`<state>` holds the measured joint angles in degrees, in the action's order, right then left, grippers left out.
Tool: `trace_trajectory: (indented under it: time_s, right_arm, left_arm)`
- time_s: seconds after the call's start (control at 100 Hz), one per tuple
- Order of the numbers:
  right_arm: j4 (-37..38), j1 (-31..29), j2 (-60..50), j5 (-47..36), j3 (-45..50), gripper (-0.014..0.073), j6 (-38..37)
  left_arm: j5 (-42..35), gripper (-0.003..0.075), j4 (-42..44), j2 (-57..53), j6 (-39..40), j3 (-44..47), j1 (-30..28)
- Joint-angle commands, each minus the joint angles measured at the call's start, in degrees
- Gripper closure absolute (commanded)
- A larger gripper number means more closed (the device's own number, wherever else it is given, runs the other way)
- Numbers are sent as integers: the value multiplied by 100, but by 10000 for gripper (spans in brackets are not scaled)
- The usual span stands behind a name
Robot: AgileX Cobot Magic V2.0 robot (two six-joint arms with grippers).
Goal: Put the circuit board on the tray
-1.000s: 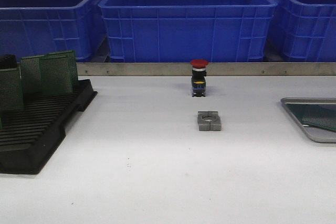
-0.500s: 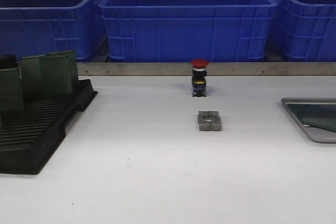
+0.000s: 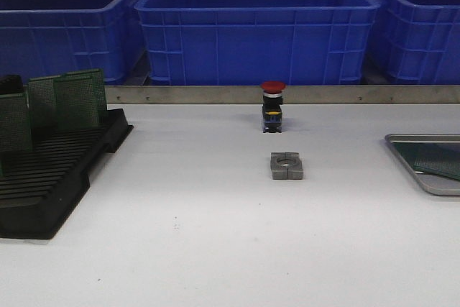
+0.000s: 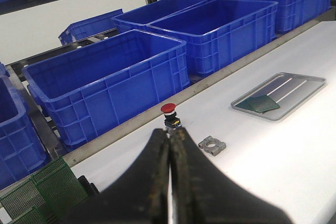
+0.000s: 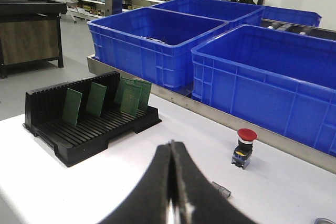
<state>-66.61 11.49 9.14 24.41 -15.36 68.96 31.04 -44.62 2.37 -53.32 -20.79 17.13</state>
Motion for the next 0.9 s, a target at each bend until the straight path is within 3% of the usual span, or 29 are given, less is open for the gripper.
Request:
trace_trajectory:
  time_s: [0.0,0.18,0.27,0.32,0.47,0.52,0.7,0.82,0.89]
  right_arm:
    - [-158,-5,45,-127,-153,701,15]
    - [-158,-5,45,-116,-153,701,15]
    - [-158,-5,45,-116,-153,701,15]
    - [-158,-5,45,-116,-153,701,15]
    - [-158,-5,45,-95,-153,701,15]
    - [-158,-5,45,-95,-153,701,15]
    - [-158,-5,45,-95,-153,701,15]
    - [-158,-5,45,-95,-153,701,15]
    - [-158,-5,51,-94,-153,701,15]
  left_arm:
    - [-297,741,-230,62,34,-141,-3]
    - [-791,741,114,62,34,-138,-3]
    - [-1519,741,706,62,417,22,-34]
    - [-1825,741,1328,62,1174,132,-121]
    - [-1979,741,3864,62,4731,578,-589]
    - [-1979,741,4325,62,5332,772,-765]
    - [-2161,741,4319,-9,5502,1590,-1379]
    - [-3231,741,4197,-206,5514,2388,-1688]
    - [-2720,741,4235,-467,5530,2359,-1785]
